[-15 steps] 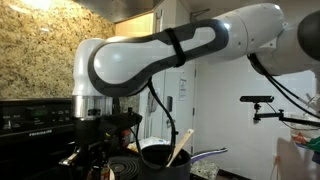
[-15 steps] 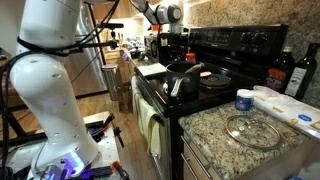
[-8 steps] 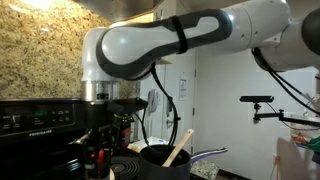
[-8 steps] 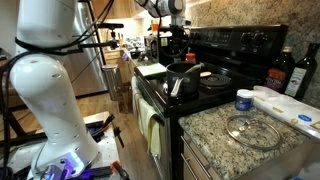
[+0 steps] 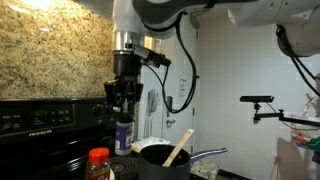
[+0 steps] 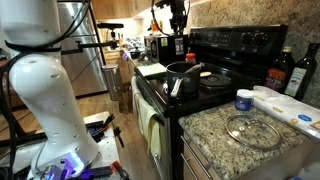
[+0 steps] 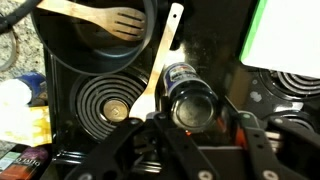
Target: Pick the two bottles on the stove and place them on the counter, then pick the cooking stick from the pot and place it on the stove
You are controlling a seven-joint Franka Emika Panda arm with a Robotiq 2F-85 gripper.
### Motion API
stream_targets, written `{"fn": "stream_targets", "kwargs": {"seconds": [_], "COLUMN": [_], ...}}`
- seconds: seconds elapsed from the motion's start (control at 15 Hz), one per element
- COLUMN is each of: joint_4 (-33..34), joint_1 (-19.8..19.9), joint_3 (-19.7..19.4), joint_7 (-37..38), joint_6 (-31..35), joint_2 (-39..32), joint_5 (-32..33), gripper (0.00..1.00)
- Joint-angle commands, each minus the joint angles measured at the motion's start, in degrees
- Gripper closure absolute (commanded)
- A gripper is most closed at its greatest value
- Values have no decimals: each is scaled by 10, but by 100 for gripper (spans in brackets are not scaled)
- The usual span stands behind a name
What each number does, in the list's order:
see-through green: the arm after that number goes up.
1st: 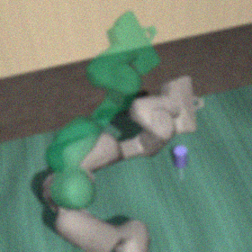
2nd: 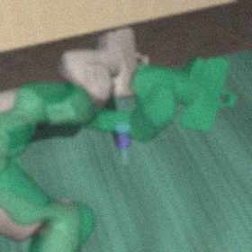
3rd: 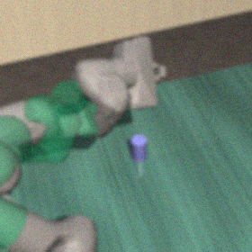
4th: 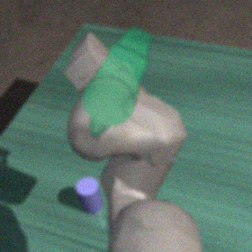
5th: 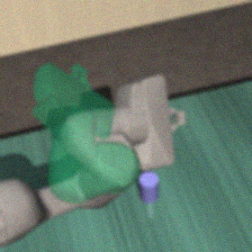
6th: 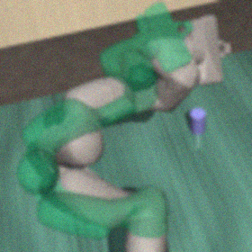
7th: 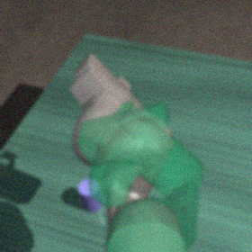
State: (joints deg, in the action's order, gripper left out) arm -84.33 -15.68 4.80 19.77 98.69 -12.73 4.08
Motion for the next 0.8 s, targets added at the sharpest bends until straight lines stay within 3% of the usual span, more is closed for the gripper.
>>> {"fn": "stream_targets", "kwargs": {"seconds": [0.0,0.73], "joint_4": [-48,-55], "joint_1": [24,140], "joint_3": [-5,-71], "joint_7": [39,59], "joint_6": [1,-14], "joint_2": [65,112], "joint_5": [20,28], "gripper": [77,77]}}
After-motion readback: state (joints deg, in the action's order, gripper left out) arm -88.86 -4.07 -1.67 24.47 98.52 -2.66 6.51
